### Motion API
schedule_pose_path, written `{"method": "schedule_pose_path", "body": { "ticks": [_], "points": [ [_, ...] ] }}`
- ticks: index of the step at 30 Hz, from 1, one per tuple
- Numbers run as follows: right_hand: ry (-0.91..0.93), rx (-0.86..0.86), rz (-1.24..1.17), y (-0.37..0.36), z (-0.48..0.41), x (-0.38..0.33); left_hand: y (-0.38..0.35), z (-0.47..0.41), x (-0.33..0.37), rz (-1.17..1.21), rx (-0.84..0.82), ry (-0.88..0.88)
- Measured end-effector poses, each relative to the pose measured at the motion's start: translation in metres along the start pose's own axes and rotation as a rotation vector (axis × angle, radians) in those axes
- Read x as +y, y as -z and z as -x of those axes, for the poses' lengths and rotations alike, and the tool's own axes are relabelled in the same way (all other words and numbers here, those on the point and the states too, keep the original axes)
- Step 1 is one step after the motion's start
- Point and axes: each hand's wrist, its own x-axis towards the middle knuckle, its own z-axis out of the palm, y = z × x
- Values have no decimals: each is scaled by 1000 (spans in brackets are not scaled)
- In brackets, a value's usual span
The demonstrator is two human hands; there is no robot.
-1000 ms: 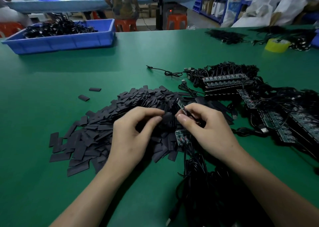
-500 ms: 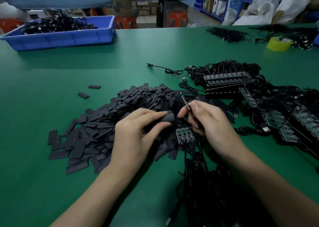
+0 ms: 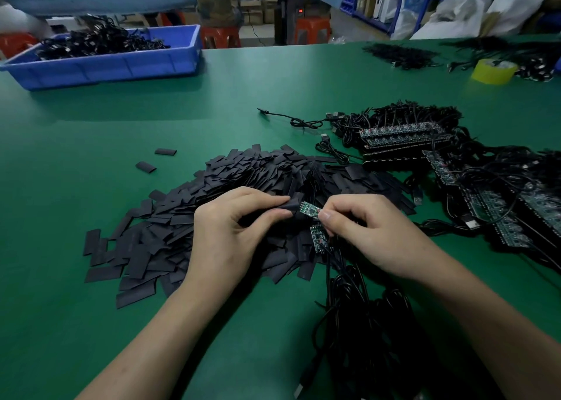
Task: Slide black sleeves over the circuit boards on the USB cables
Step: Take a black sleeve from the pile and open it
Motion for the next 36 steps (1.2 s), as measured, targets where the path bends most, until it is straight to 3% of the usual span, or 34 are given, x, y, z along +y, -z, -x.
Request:
{"method": "schedule_pose_path", "body": {
  "ticks": [11, 19, 27, 31, 36],
  "points": [
    [-40, -134, -18, 9, -1, 9, 11, -5, -9, -141, -217, -211],
    [-40, -123, -23, 6, -2, 9, 9, -2, -9, -164, -193, -227],
    [-64, -163, 11, 8, -1, 8, 13, -6, -11, -274, -321, -347],
    [-73, -152, -94, 7, -1, 9, 10, -4, -9, -196, -254, -275],
    [-48, -140, -12, 4, 0, 5, 6, -2, -8, -148, -241, -169]
  ]
}}
